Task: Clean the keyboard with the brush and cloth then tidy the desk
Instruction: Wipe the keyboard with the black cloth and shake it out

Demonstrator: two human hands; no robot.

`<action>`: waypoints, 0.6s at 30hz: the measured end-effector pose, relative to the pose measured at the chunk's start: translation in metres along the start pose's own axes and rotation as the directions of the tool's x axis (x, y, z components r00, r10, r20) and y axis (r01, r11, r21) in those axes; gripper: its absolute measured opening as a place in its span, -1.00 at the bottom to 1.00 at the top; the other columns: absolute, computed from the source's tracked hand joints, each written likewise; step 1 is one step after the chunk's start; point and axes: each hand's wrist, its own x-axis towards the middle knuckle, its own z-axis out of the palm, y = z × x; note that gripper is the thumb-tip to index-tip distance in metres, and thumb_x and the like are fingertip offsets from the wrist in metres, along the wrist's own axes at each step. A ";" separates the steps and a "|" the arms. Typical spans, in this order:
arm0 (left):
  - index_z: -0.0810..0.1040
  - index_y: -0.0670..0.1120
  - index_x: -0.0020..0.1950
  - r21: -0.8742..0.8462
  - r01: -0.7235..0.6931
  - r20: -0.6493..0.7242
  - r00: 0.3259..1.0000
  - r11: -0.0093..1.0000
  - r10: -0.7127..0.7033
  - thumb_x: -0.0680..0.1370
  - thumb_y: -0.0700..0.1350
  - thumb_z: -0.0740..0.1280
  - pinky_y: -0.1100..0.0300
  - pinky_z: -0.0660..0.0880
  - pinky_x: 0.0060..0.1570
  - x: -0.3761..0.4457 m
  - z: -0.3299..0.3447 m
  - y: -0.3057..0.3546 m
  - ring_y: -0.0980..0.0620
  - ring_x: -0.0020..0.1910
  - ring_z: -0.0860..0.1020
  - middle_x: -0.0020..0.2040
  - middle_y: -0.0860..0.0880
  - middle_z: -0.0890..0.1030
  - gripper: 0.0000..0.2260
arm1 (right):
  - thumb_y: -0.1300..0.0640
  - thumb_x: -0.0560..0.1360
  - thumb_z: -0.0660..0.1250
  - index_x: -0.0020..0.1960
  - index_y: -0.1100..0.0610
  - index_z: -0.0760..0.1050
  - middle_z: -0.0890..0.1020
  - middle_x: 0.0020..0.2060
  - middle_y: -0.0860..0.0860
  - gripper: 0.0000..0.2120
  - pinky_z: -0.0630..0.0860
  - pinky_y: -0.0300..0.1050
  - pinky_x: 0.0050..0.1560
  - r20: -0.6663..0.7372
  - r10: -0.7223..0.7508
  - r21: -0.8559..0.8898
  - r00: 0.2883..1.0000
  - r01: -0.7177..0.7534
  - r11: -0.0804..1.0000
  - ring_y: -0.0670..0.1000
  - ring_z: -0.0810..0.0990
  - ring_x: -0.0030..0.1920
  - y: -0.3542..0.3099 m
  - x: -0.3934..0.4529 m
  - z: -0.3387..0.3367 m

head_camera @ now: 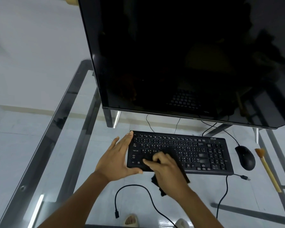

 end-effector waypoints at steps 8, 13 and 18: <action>-0.15 0.05 0.56 -0.008 -0.009 -0.001 1.000 1.000 0.009 0.24 0.45 0.39 0.28 -0.21 0.47 0.000 0.002 -0.002 0.43 0.43 -0.25 0.52 0.24 -0.06 0.12 | 0.31 0.45 0.38 0.21 -0.12 0.56 0.49 -0.07 -0.07 -0.56 0.50 -0.10 -0.17 0.037 -0.032 0.028 0.999 0.031 0.999 -0.02 0.43 -0.12 0.000 0.008 -0.003; -0.13 0.00 0.57 0.008 -0.014 0.018 1.000 1.000 0.014 0.30 0.44 0.33 0.03 -0.02 0.51 0.001 0.007 -0.008 0.24 0.52 -0.02 0.56 0.13 0.01 0.06 | 0.34 0.33 0.44 0.22 -0.05 0.57 0.50 -0.09 -0.05 -0.48 0.50 -0.13 -0.20 0.070 -0.049 0.030 0.996 0.047 0.998 -0.01 0.45 -0.14 -0.035 0.014 0.015; -0.18 0.03 0.56 0.010 -0.013 0.015 1.000 1.000 0.013 0.25 0.48 0.34 0.15 -0.15 0.51 0.001 0.002 -0.004 0.39 0.44 -0.24 0.54 0.21 -0.07 0.12 | 0.30 0.45 0.40 0.25 -0.07 0.54 0.50 -0.07 -0.04 -0.56 0.56 -0.12 -0.13 -0.049 0.062 0.038 0.997 -0.060 0.997 -0.01 0.47 -0.08 -0.008 0.009 0.007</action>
